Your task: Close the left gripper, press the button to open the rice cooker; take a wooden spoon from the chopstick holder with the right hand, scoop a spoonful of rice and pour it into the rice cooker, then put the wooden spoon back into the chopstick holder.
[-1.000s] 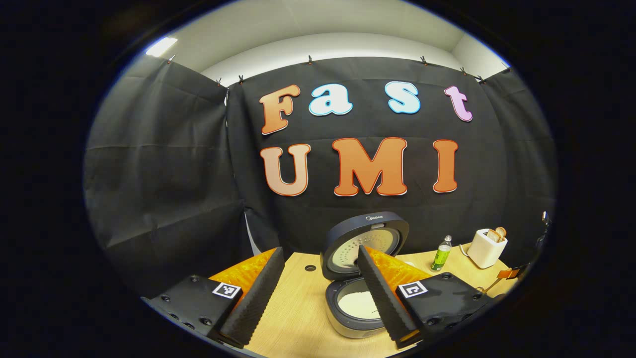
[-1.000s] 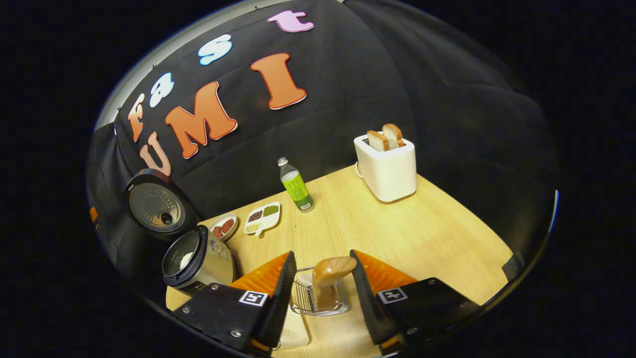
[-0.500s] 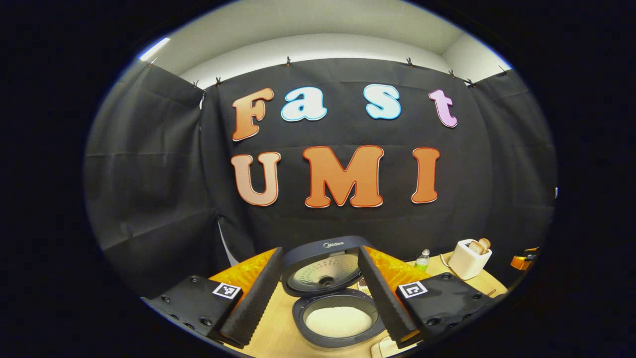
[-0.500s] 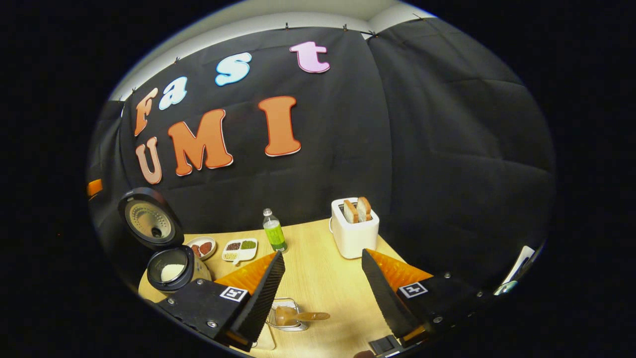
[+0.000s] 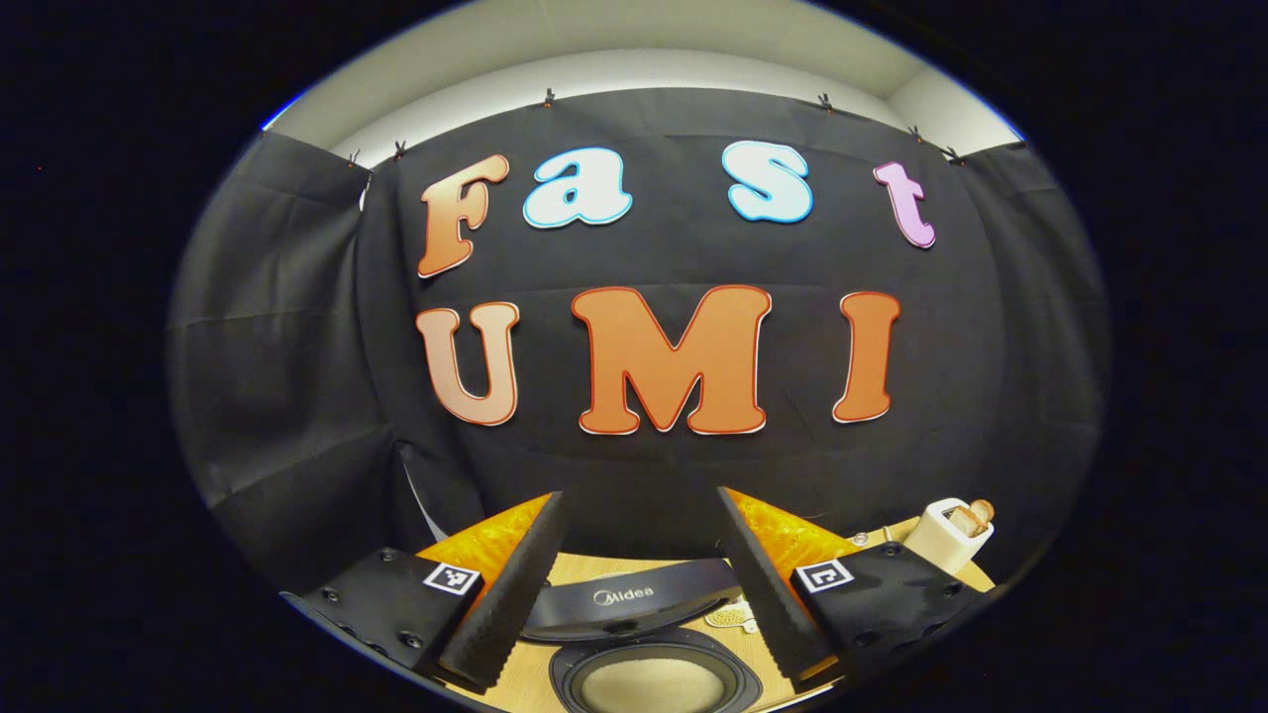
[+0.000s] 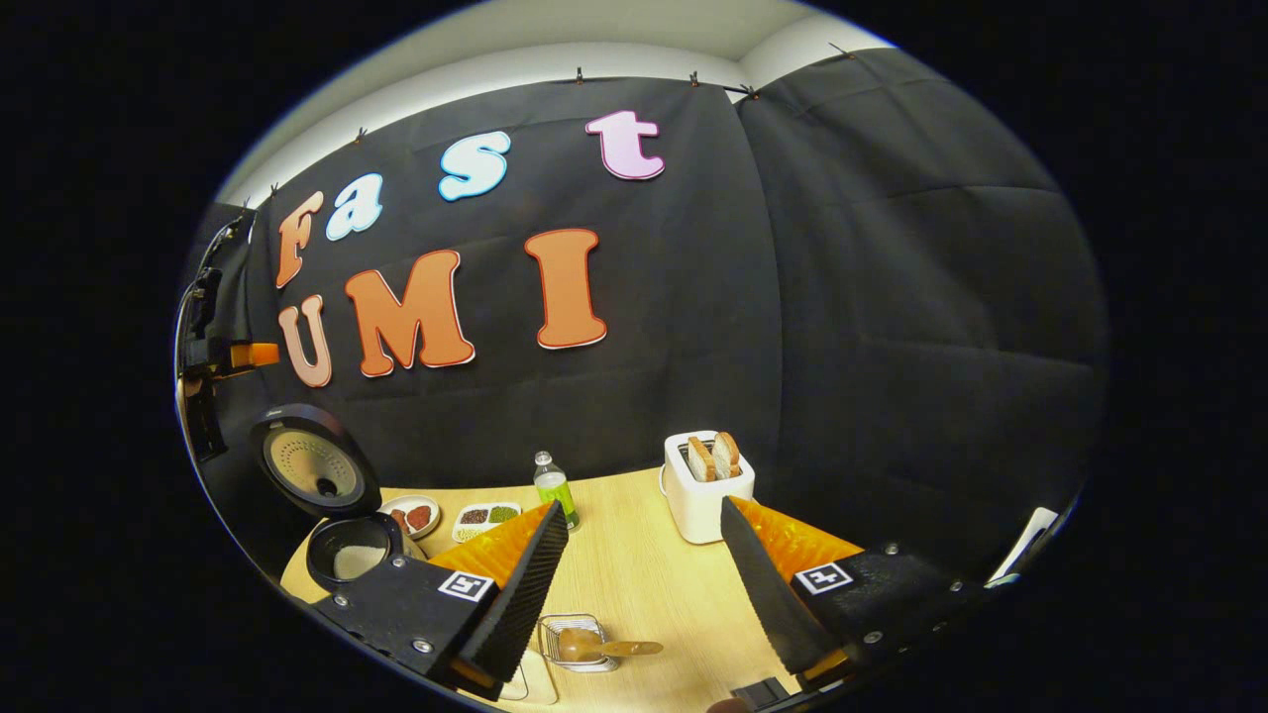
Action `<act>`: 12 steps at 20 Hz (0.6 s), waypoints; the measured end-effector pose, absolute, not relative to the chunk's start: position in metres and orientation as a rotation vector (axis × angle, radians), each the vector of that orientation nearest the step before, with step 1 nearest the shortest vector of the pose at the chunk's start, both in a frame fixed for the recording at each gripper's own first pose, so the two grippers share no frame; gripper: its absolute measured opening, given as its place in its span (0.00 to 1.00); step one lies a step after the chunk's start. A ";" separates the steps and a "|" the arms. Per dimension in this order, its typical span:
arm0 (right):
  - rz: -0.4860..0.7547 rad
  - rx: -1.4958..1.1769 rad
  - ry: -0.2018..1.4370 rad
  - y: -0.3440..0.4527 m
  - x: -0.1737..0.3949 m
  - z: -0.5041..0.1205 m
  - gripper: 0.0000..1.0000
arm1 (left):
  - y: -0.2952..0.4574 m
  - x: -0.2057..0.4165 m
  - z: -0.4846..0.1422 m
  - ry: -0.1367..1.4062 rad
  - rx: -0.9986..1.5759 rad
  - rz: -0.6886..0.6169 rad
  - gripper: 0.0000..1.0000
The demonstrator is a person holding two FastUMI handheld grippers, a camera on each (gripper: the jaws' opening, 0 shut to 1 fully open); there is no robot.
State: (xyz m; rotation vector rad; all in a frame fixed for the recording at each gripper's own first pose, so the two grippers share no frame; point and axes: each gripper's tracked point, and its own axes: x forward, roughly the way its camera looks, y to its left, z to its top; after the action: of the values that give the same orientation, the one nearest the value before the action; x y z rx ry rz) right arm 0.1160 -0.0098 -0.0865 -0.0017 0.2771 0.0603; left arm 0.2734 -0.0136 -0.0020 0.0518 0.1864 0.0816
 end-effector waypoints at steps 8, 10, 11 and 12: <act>0.023 -0.038 0.265 -0.019 0.114 -0.077 0.95 | 0.017 0.315 -0.073 0.321 -0.005 0.125 1.00; 0.012 -0.033 0.266 -0.022 0.114 -0.076 0.95 | 0.014 0.311 -0.084 0.343 -0.013 0.116 1.00; 0.010 -0.028 0.269 -0.023 0.114 -0.076 0.95 | 0.012 0.310 -0.081 0.317 -0.018 0.110 0.98; 0.010 -0.020 0.268 -0.023 0.114 -0.075 0.95 | 0.010 0.303 -0.085 0.338 -0.019 0.106 0.99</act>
State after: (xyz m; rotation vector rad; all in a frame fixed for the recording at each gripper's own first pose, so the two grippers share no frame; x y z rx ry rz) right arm 0.1141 -0.0225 -0.0750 -0.0205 0.2678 0.0096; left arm 0.3029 0.0096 -0.0846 -0.0191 0.3382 0.1062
